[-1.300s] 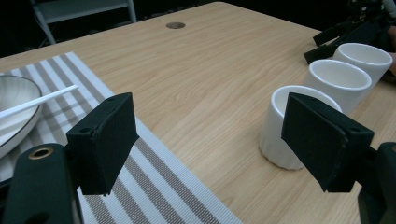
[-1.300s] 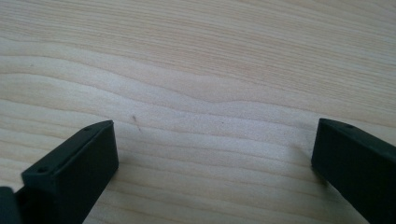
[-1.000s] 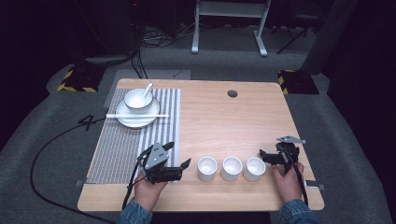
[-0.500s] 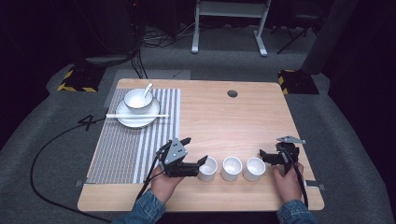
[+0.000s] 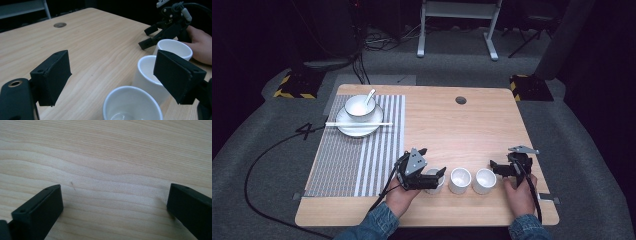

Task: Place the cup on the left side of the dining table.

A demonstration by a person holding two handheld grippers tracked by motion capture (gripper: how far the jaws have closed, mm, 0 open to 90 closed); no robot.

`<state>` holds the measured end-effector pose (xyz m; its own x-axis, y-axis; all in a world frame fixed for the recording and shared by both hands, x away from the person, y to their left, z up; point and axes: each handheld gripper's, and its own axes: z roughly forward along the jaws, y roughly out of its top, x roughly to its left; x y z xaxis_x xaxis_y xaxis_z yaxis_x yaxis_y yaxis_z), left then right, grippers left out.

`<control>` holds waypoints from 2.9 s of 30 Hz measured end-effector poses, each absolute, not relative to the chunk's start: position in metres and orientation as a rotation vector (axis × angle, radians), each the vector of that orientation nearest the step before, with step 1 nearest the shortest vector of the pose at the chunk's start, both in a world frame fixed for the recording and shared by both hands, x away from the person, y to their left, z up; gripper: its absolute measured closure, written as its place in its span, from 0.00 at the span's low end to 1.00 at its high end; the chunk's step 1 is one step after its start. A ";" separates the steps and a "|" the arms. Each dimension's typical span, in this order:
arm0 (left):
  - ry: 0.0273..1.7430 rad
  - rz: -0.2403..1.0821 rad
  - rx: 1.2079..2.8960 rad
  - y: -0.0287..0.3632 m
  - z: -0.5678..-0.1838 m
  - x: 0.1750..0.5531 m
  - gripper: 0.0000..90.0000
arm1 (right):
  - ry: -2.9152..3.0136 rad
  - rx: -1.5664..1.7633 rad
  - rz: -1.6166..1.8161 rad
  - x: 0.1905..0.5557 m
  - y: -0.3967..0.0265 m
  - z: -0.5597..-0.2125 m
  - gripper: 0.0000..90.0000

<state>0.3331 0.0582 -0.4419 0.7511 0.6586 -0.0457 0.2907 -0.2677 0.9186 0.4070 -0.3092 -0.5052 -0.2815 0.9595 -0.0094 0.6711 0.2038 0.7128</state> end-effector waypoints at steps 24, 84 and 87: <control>0.729 0.255 2.052 0.047 -0.488 0.332 0.25 | 2.029 1.513 0.841 0.407 -0.309 -0.505 0.00; 0.721 0.430 2.003 0.092 -0.397 0.354 0.30 | 2.026 1.514 0.839 0.407 -0.309 -0.505 0.00; 0.742 0.443 1.975 0.102 -0.391 0.357 0.30 | 2.027 1.514 0.840 0.407 -0.309 -0.505 0.00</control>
